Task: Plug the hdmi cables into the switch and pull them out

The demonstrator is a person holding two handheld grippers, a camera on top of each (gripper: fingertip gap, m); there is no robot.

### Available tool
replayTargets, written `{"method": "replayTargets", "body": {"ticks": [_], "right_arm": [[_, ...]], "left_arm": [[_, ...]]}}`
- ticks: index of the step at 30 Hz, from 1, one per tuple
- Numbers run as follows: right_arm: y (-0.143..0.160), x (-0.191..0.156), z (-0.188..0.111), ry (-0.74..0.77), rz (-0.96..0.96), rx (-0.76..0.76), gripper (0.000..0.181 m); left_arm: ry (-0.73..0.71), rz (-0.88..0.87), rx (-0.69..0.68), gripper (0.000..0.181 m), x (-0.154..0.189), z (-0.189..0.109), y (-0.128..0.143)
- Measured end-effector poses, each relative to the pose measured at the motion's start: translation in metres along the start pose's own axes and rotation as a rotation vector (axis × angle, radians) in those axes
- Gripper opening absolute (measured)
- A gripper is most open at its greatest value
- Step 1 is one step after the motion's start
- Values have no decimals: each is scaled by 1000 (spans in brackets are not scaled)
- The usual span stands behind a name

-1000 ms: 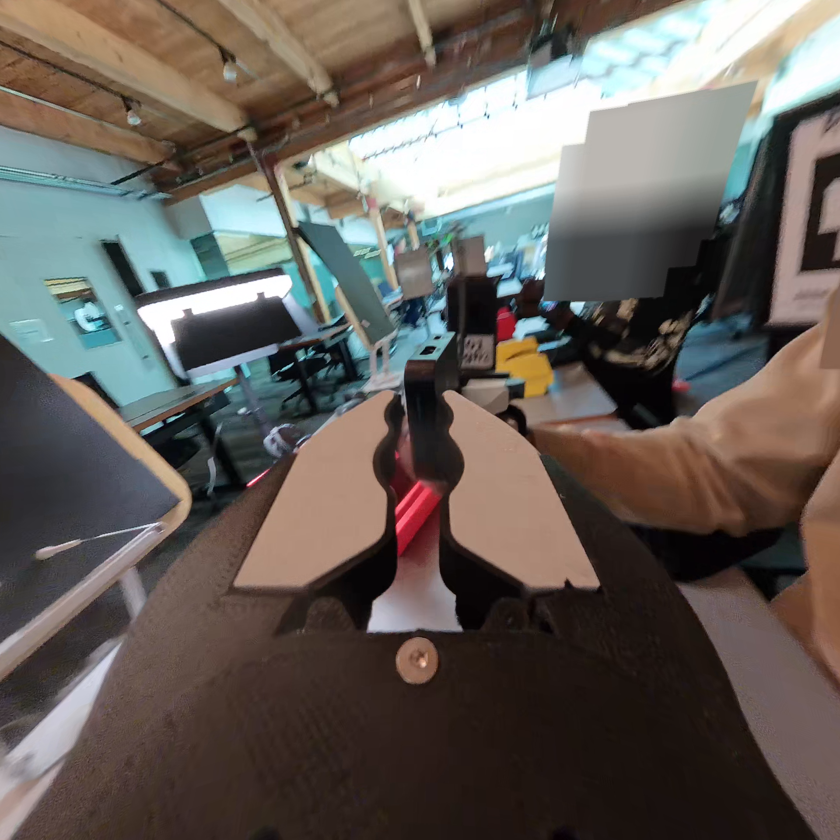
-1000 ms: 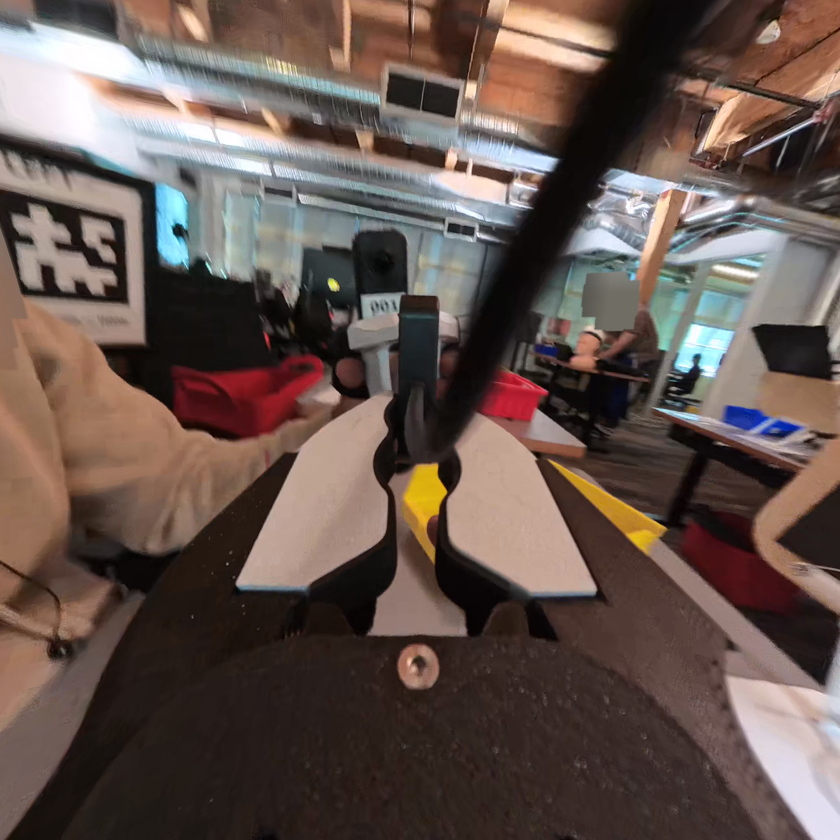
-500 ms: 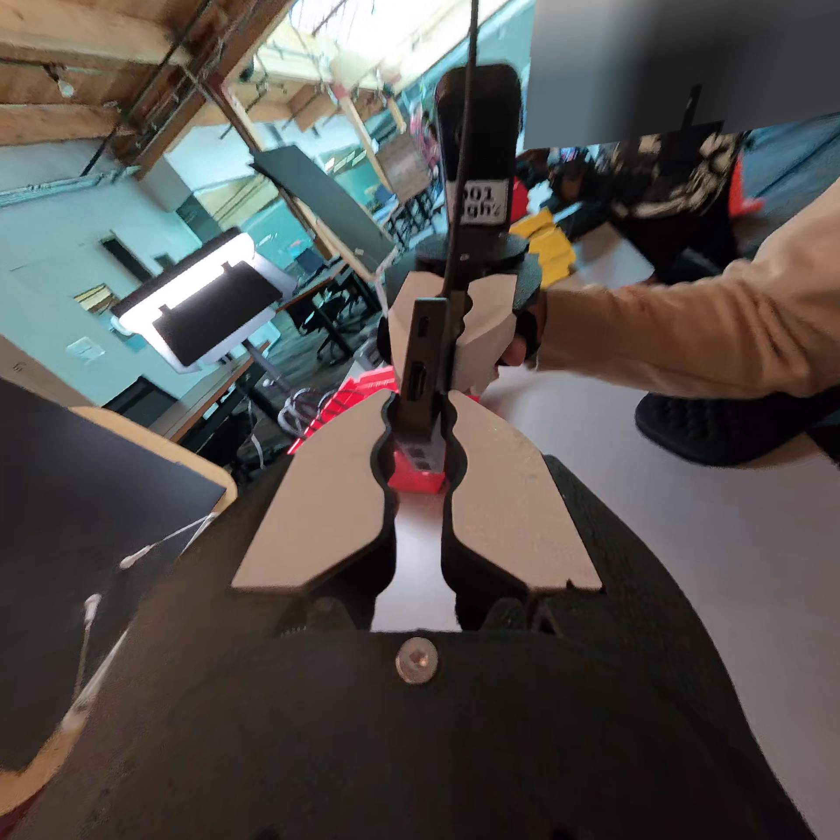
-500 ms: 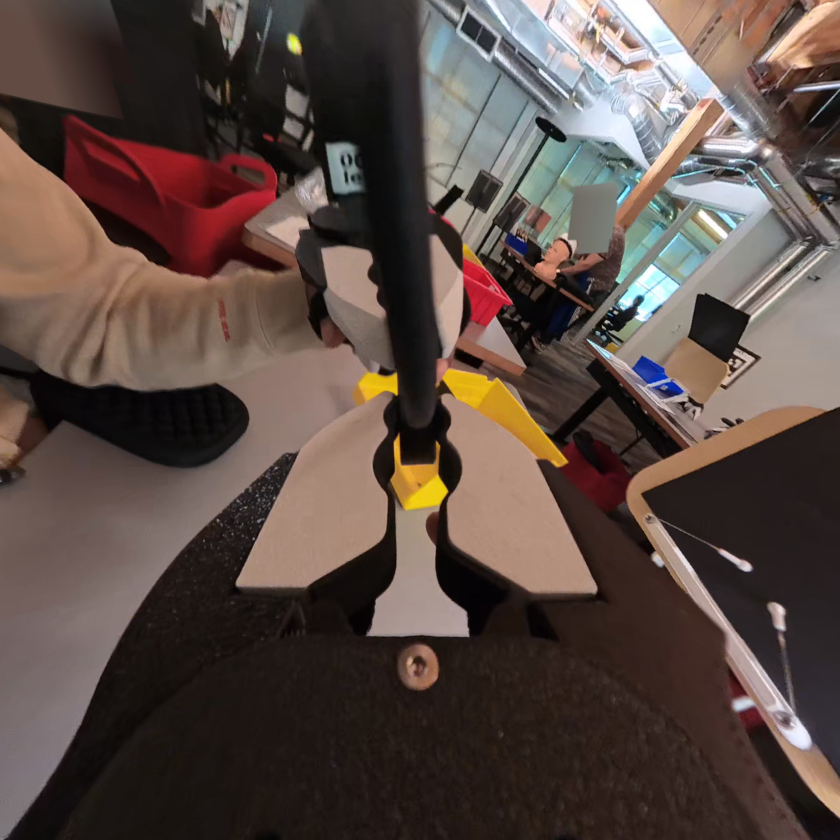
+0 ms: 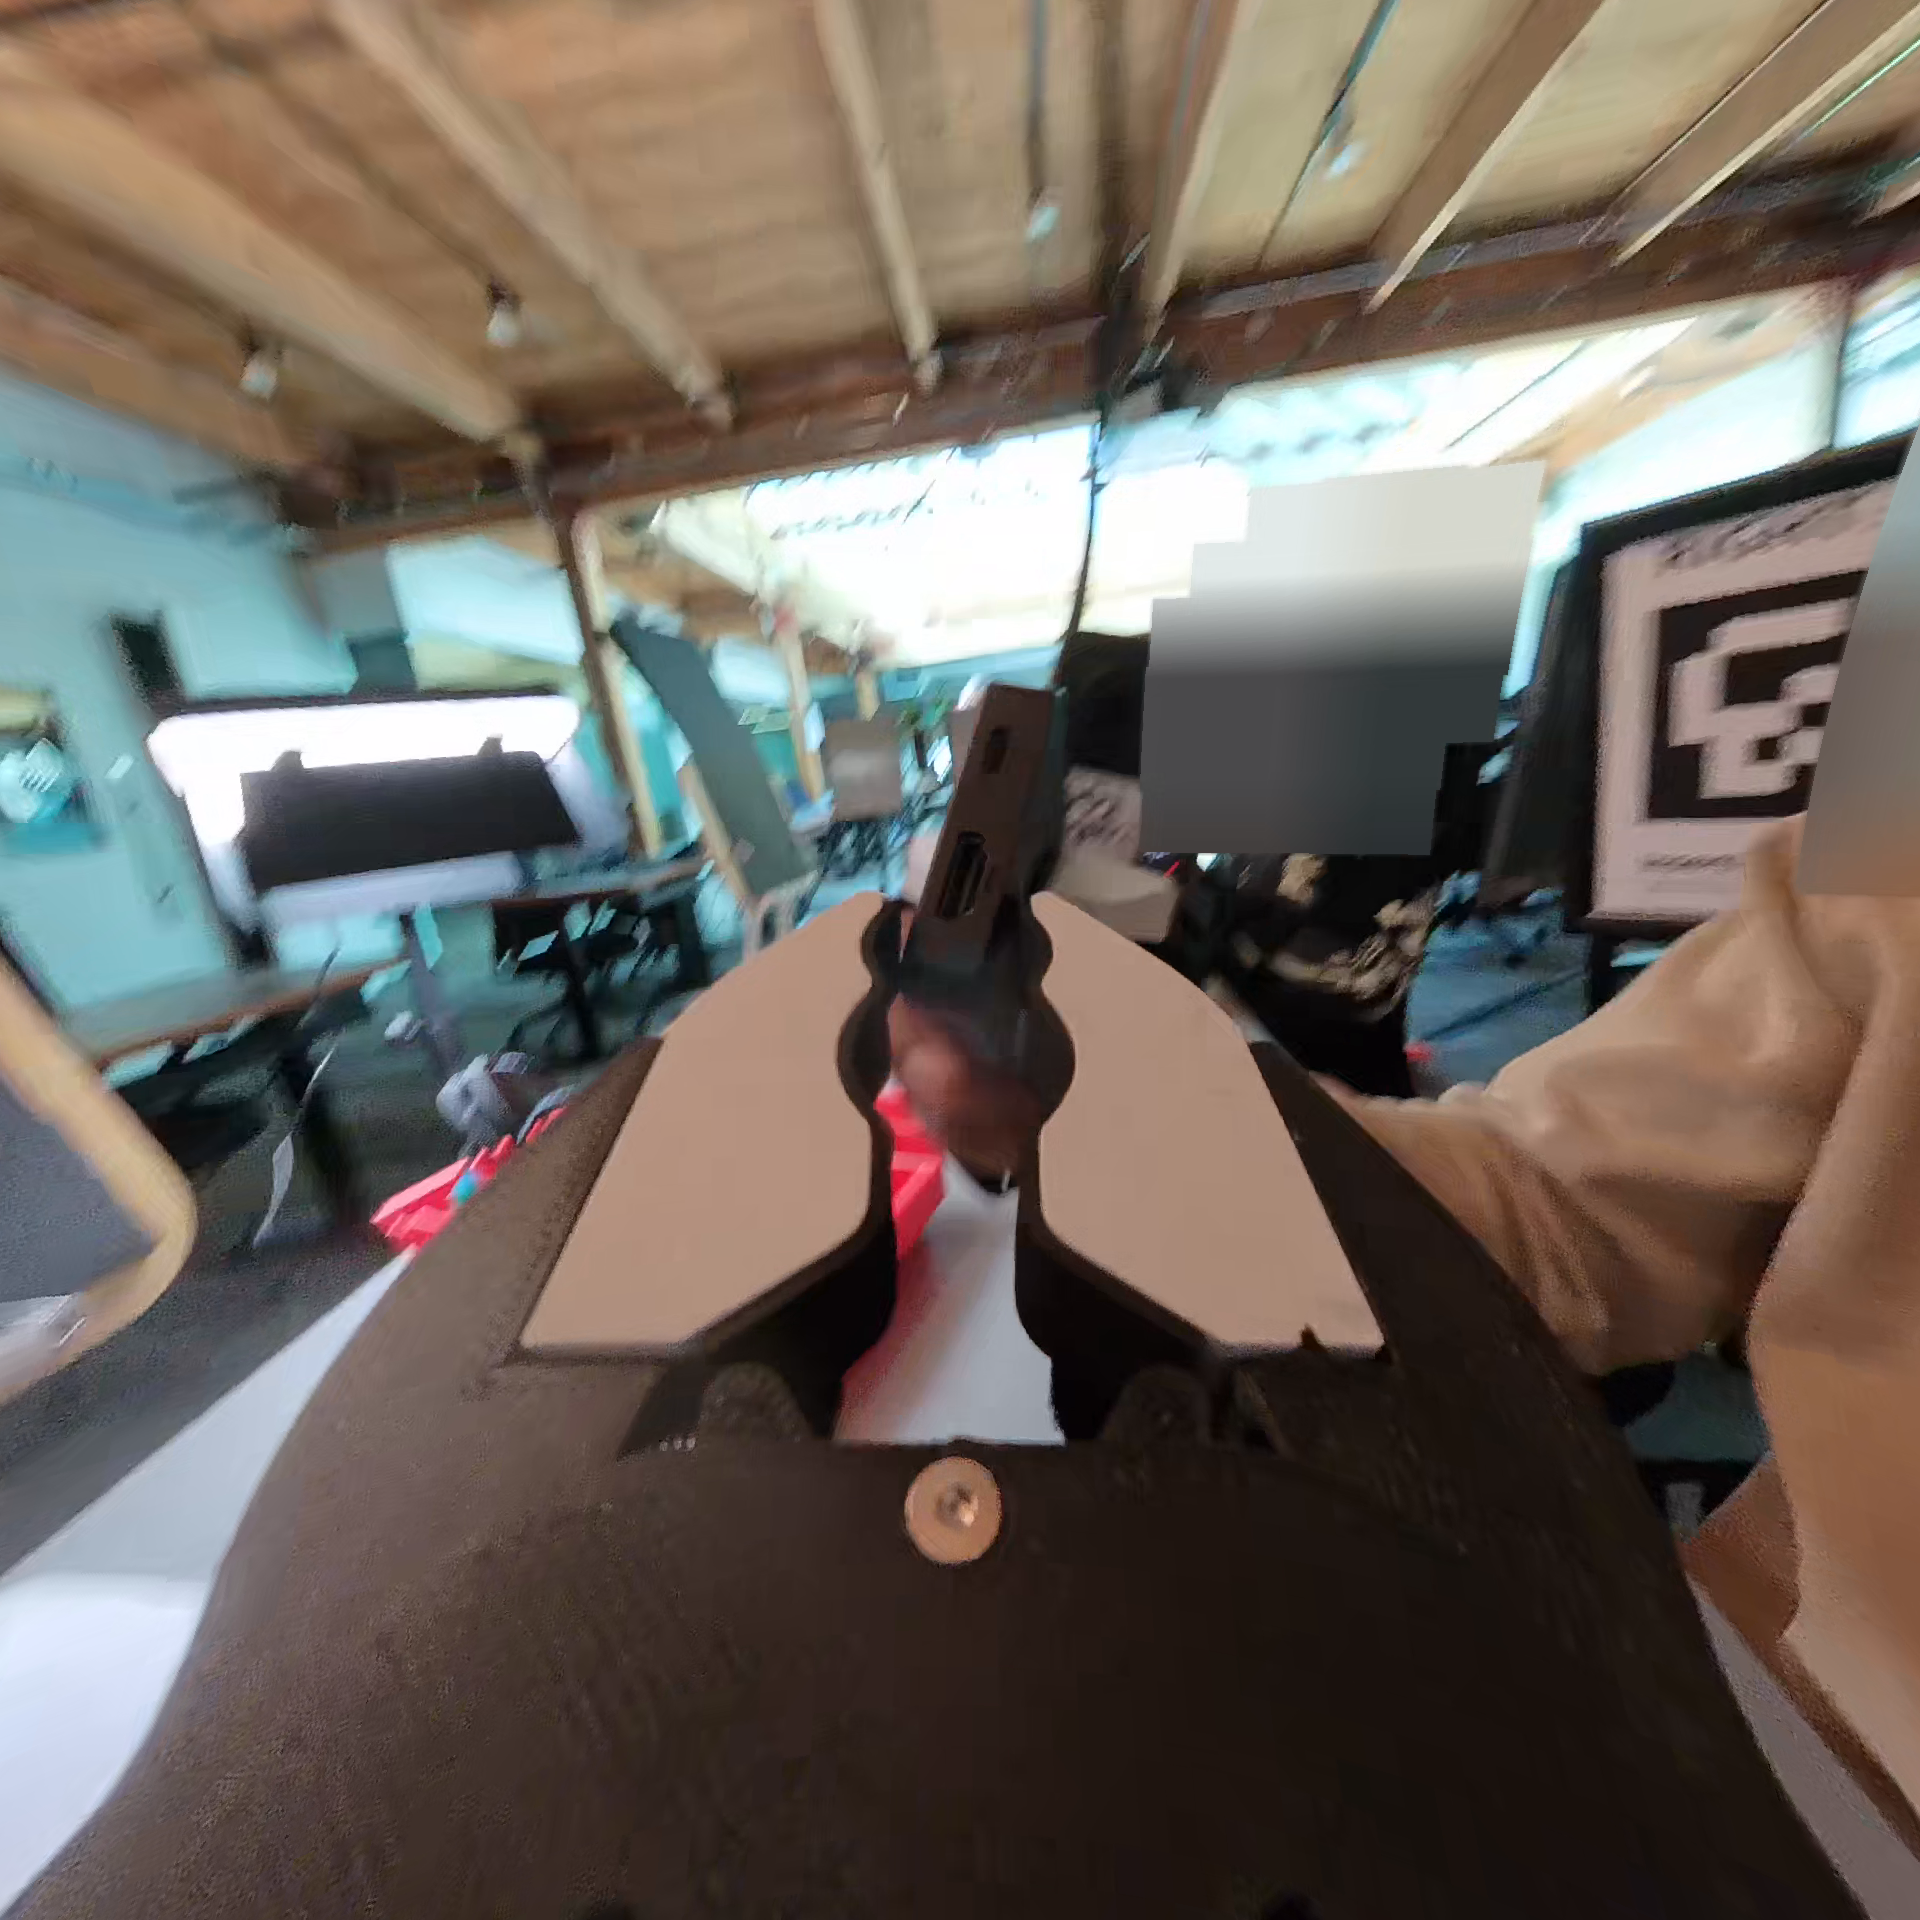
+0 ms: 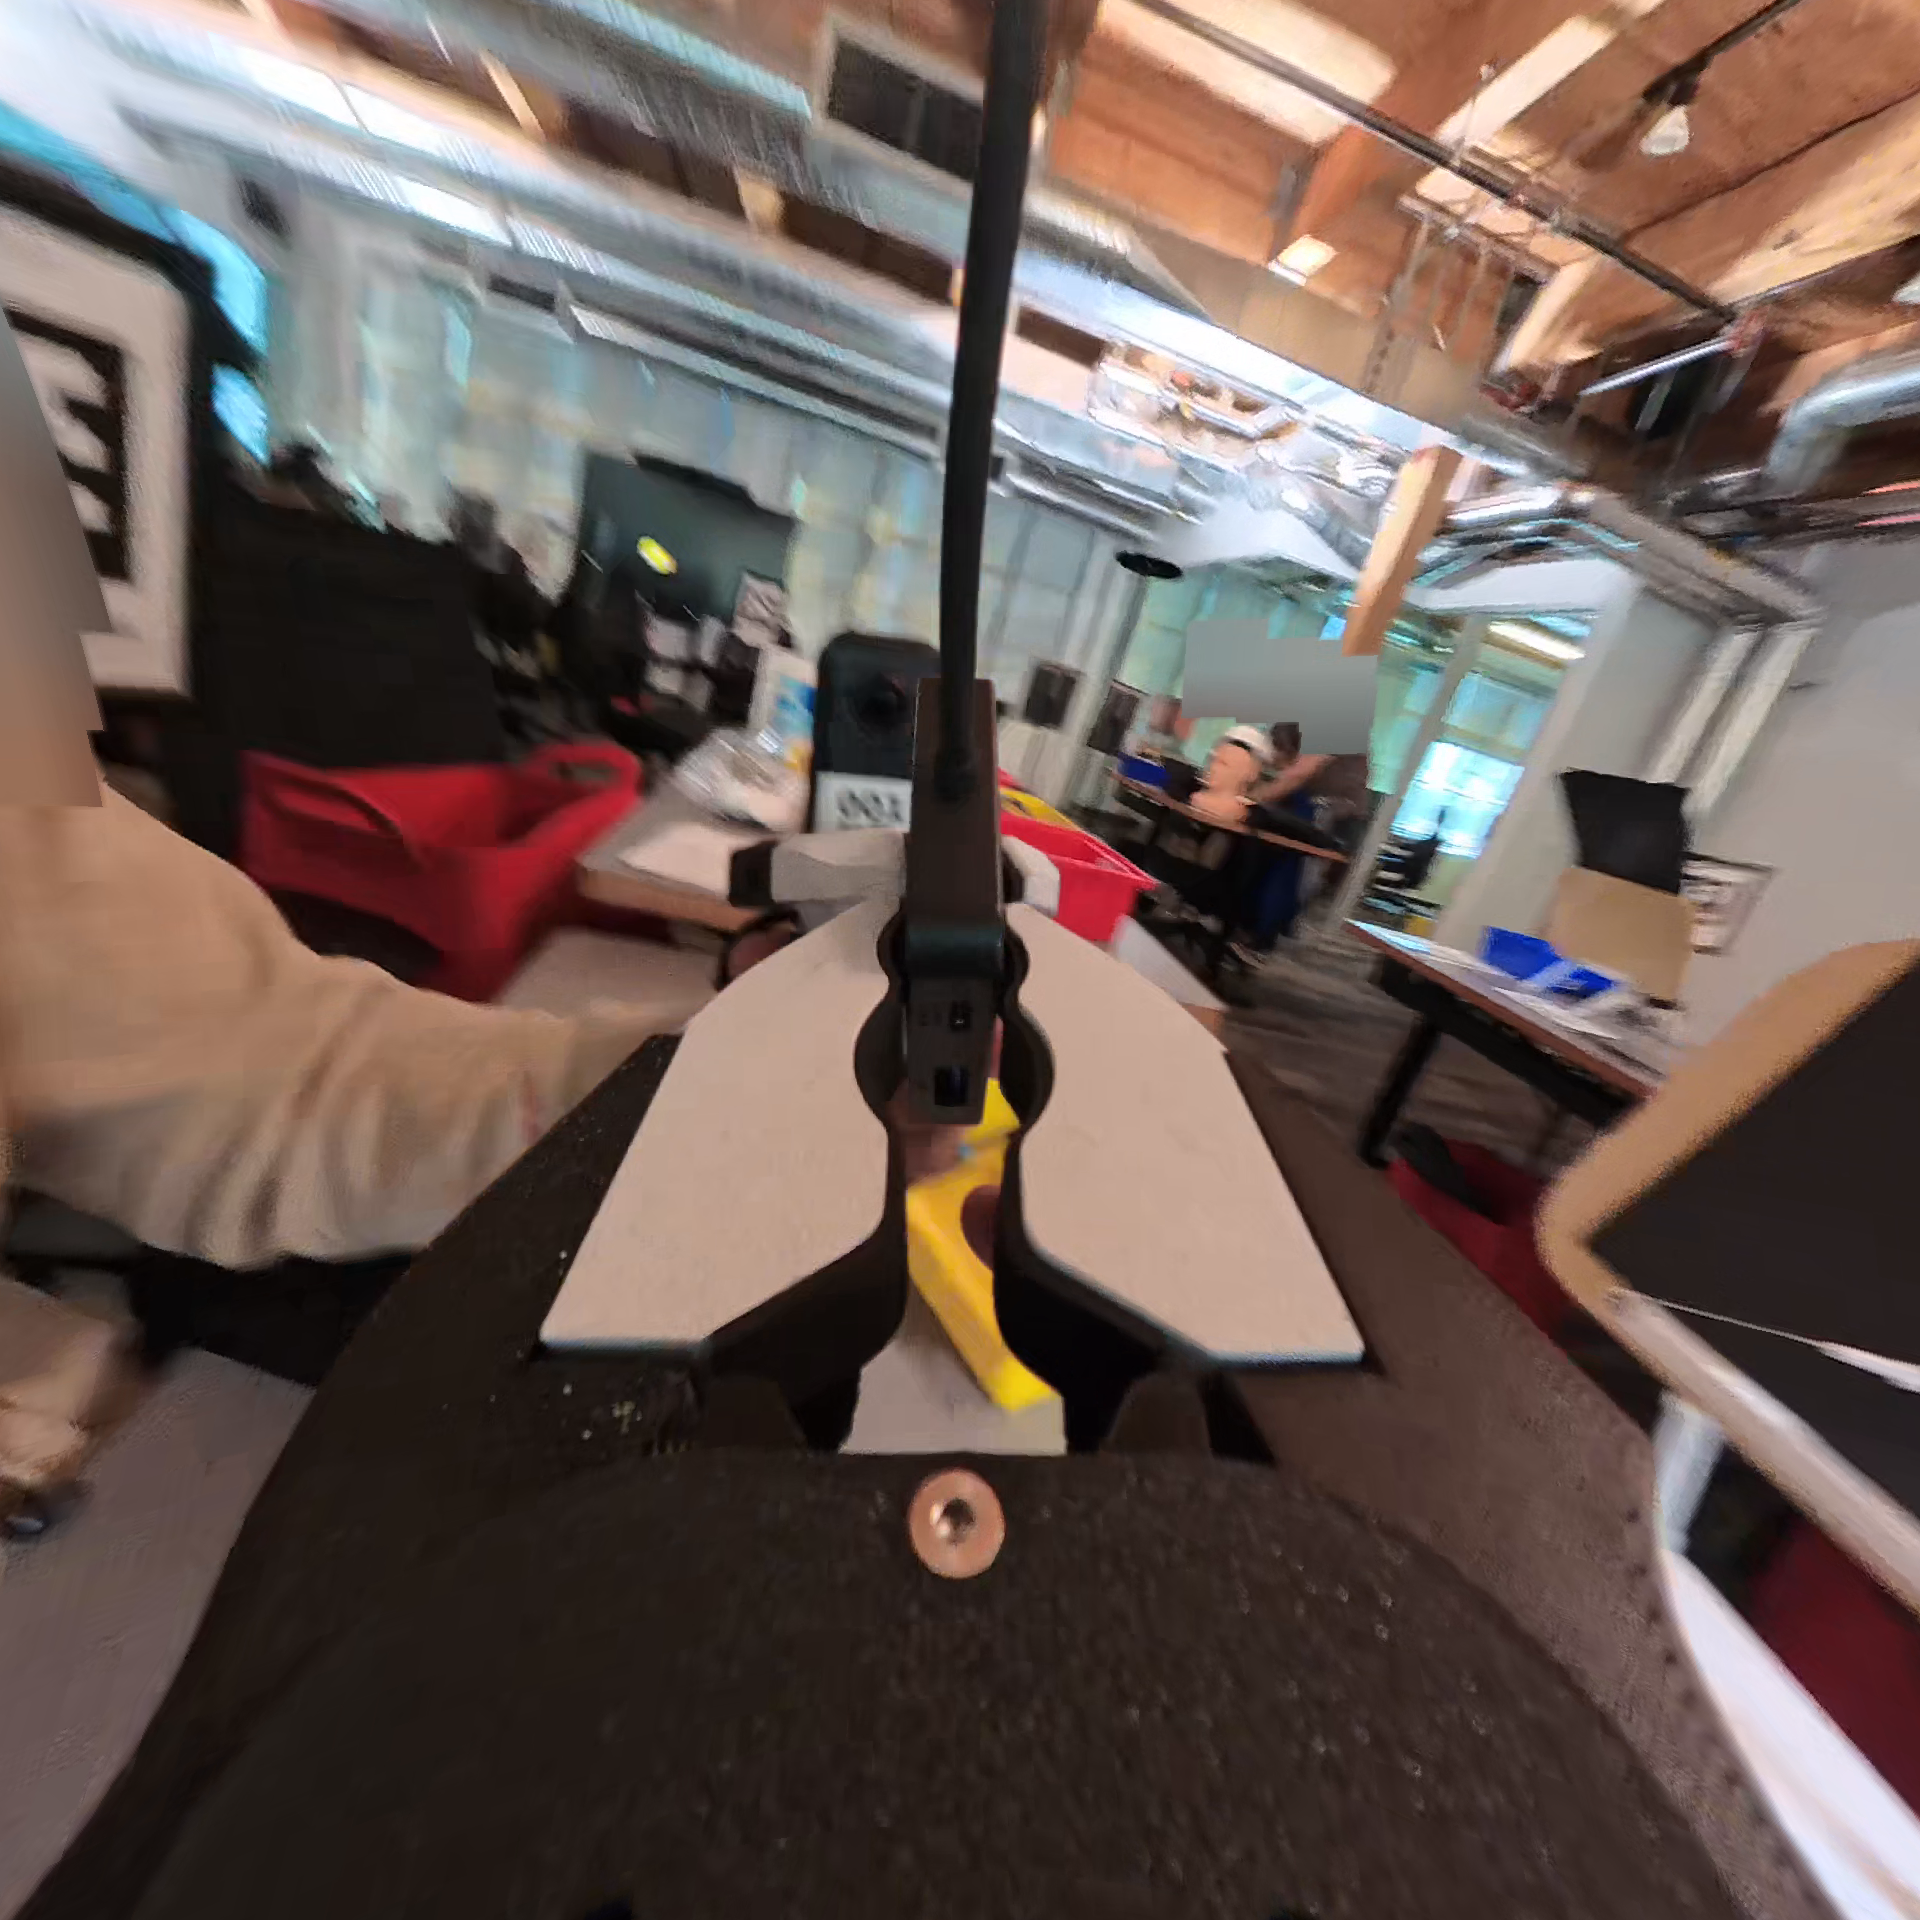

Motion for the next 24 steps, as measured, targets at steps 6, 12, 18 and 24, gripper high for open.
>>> {"method": "replayTargets", "body": {"ticks": [6, 12, 18, 24], "right_arm": [[5, 13, -20, 188, -500, -332, 13], [22, -8, -10, 27, -702, -520, 13], [19, -23, 0, -27, -772, -577, 14], [14, -27, 5, -3, -781, -575, 15]], "left_arm": [[-256, 190, -186, 38, -21, -10, 4], [-288, 511, -414, 45, -5, -12, 16], [-256, 685, -485, 19, 6, -12, 22], [-247, 776, -509, 17, 11, -19, 17]]}}
Point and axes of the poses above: each gripper's, where its closed fingertips meet, z out along the fingers, y out of its underside, x = y × z across the jaws, the point moved 5 cm from there along -z, back along the fingers, and after that the axes turned 15 degrees about -z, right-handed, at the moved point
